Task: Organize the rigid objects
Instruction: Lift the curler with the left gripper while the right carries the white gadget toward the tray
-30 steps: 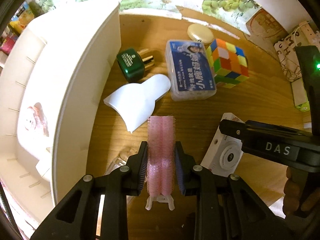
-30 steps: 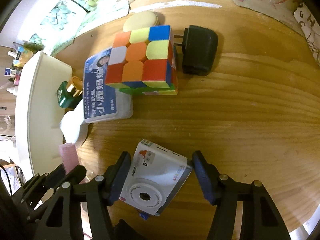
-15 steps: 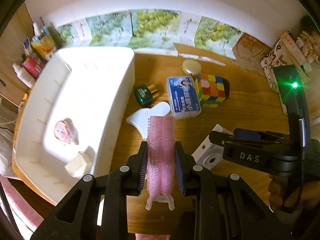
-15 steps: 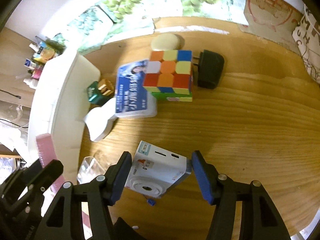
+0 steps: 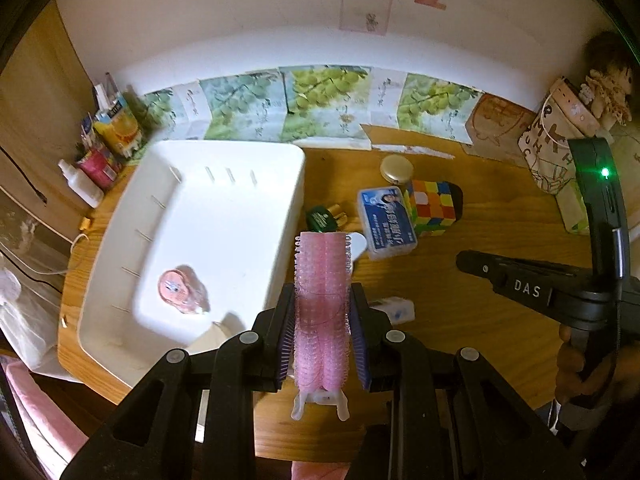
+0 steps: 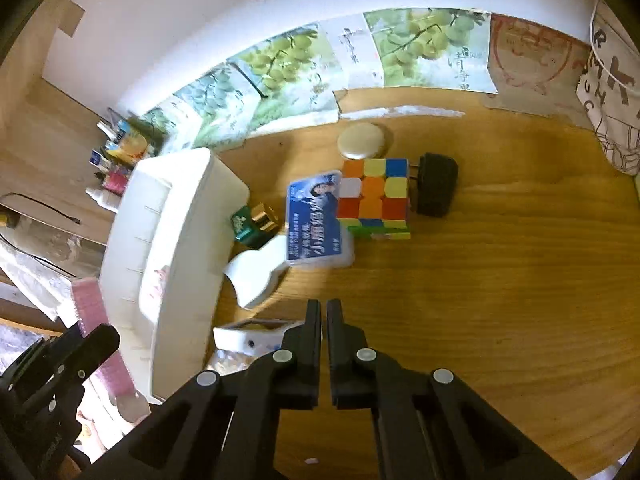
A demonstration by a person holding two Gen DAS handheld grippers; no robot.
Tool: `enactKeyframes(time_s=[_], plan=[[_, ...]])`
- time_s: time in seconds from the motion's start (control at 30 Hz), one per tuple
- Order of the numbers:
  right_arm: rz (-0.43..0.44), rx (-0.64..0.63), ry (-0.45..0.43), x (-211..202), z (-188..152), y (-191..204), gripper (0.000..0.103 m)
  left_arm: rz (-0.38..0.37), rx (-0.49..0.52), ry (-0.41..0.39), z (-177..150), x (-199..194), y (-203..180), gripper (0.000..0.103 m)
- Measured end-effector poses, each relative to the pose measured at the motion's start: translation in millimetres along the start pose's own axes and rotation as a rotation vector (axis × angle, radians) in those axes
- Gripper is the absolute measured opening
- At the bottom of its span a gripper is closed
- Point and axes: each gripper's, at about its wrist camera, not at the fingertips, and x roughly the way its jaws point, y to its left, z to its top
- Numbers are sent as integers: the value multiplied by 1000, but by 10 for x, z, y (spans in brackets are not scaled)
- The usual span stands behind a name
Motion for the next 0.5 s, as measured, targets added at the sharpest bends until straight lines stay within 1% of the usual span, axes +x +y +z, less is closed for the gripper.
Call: enactKeyframes(time_s=[0.13,0.23,0.37,0.5], plan=[[35,30,14,40,-37,16,3,22,-1,-6,11,-34,108,27],[62,42,32,100,-71,32,6,34,-4,-3,19,-39,180,27],[82,19,47,185,-117,97,6,46,-12,5,26,-31,252,27],[87,-39,71,272,-172,176,7,58,-26,11,27,-21,312,27]])
